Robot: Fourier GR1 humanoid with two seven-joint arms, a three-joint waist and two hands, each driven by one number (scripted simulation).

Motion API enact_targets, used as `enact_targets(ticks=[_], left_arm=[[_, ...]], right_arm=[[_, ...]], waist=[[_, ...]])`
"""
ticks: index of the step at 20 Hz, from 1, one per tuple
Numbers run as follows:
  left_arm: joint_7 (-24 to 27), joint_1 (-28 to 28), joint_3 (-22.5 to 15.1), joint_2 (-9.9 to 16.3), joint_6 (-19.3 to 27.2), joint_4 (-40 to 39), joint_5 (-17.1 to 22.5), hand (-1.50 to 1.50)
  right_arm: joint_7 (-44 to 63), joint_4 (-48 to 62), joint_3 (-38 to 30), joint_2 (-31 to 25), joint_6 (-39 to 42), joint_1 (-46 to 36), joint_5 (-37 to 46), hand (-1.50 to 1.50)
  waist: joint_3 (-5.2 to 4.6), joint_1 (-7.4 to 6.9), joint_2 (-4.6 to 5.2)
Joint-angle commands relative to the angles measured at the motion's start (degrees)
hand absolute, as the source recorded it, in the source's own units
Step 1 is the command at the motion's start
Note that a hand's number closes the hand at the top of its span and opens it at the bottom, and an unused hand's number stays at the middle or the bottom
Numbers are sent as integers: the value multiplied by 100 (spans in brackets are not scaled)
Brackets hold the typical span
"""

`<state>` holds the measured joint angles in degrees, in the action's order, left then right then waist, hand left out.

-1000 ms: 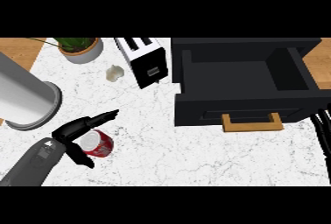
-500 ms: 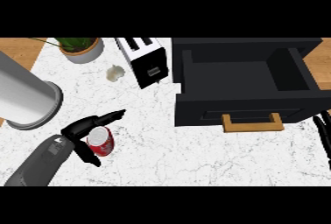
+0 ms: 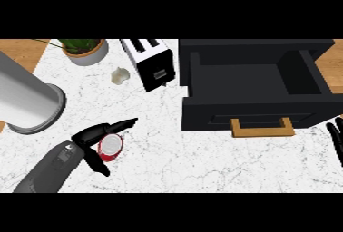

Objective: Pick up the can, place it into the drawer and close the drawer

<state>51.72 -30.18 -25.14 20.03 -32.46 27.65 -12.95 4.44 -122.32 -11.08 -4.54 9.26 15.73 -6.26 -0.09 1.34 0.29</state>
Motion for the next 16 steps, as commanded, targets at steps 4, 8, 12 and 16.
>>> enact_targets(ticks=[4,8,12,16], left_arm=[[652,-96,-150,-184,-1000,7,126,150],[620,83,-253,37,-1401,256,324,150],[400,380,-442,-130,-1369,816,480,150],[423,599,-659,-211,-1498,1148,681,150]], right_arm=[[-86,-80,105,117,-18,67,137,-150],[54,-146,-267,-98,83,12,-257,-150],[-184,-121,-181,58,126,279,-137,-150],[-20,-194,-139,92,52,244,-111,-150]], waist=[[2,-17,1],[5,-39,-15],[13,-124,-53],[7,-116,-43]])
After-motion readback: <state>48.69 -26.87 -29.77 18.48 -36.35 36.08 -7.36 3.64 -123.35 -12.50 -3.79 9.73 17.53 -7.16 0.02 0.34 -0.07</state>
